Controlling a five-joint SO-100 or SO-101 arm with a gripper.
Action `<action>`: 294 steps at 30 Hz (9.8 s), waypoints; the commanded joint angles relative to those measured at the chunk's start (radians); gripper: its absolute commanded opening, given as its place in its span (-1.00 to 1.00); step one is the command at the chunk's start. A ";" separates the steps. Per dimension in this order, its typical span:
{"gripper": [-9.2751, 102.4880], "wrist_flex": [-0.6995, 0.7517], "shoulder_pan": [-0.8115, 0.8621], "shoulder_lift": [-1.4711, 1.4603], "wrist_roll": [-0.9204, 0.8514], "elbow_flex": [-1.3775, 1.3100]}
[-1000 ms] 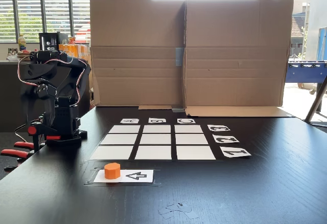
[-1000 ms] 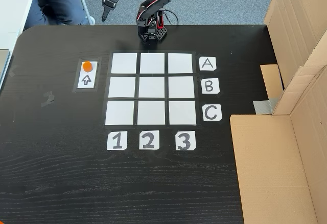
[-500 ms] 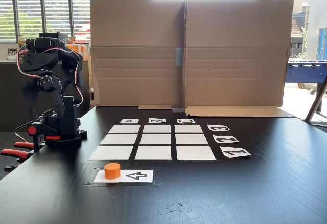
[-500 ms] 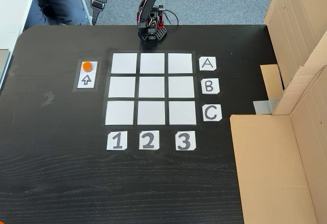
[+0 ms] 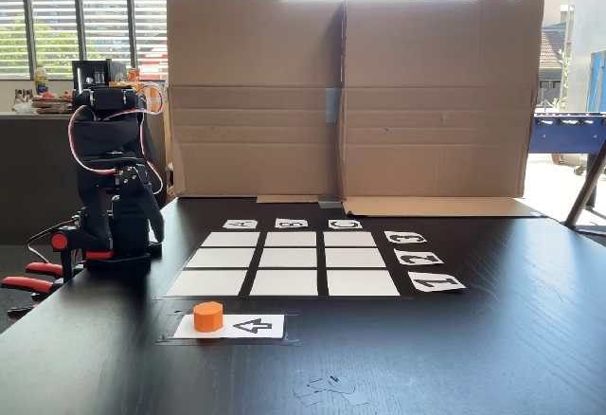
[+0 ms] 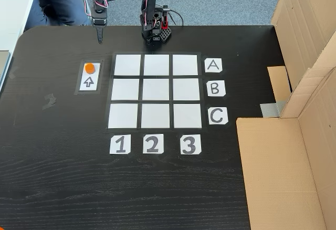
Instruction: Pick up the round, orange token and place it in the grid on square A1.
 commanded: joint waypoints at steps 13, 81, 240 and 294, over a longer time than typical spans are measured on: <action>-0.28 0.006 -0.156 -0.212 0.098 -0.255; -0.26 -0.009 -0.253 -0.884 0.172 -0.793; -0.09 -0.388 -0.482 0.126 0.133 0.503; -0.37 -0.451 0.414 1.404 0.077 1.069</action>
